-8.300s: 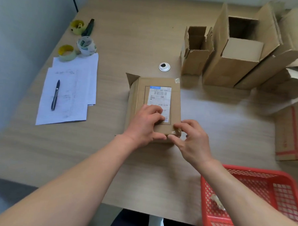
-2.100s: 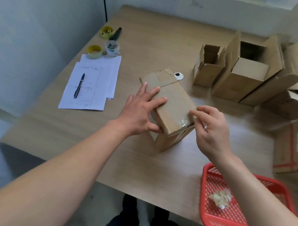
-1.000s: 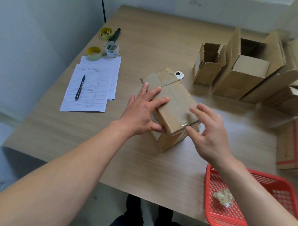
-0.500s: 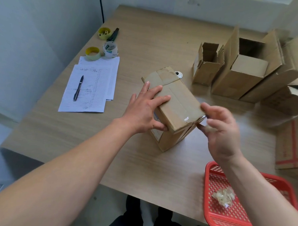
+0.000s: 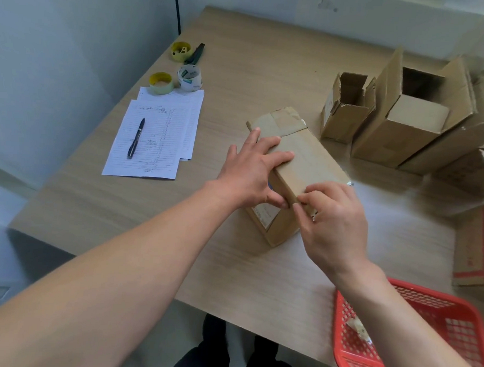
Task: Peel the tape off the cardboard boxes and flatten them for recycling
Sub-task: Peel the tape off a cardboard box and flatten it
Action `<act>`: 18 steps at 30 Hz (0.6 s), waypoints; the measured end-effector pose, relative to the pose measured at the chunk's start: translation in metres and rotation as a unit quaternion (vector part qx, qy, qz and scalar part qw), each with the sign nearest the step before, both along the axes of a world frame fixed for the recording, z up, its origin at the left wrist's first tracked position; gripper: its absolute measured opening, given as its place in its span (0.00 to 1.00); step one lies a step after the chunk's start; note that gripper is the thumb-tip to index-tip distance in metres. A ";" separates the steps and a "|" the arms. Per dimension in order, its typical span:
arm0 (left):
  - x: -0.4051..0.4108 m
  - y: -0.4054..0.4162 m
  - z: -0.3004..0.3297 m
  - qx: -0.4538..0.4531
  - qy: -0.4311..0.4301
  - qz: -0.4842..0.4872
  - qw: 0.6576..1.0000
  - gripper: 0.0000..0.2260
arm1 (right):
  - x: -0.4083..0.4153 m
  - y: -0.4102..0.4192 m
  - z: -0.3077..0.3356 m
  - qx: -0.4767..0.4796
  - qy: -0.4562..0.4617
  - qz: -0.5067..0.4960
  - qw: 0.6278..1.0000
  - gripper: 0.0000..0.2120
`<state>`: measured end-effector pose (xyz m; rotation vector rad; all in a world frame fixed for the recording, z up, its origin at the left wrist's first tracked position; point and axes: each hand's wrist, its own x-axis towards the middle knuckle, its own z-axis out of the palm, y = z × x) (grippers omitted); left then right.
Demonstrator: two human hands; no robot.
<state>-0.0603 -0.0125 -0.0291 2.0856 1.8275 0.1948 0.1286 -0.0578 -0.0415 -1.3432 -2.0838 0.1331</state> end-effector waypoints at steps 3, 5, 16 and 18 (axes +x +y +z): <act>0.001 0.001 0.001 -0.003 0.007 -0.001 1.000 0.46 | -0.004 0.000 0.001 -0.010 0.008 0.012 1.000 0.04; 0.000 0.001 0.002 -0.005 0.010 -0.002 1.000 0.46 | -0.005 0.000 -0.001 -0.030 0.035 0.023 0.999 0.04; -0.001 -0.002 0.002 -0.009 -0.002 -0.003 1.000 0.46 | 0.018 -0.006 -0.005 -0.175 0.231 0.105 0.951 0.04; -0.001 -0.002 0.002 -0.010 -0.005 -0.003 1.000 0.46 | 0.019 -0.008 -0.002 -0.181 0.329 0.073 0.924 0.07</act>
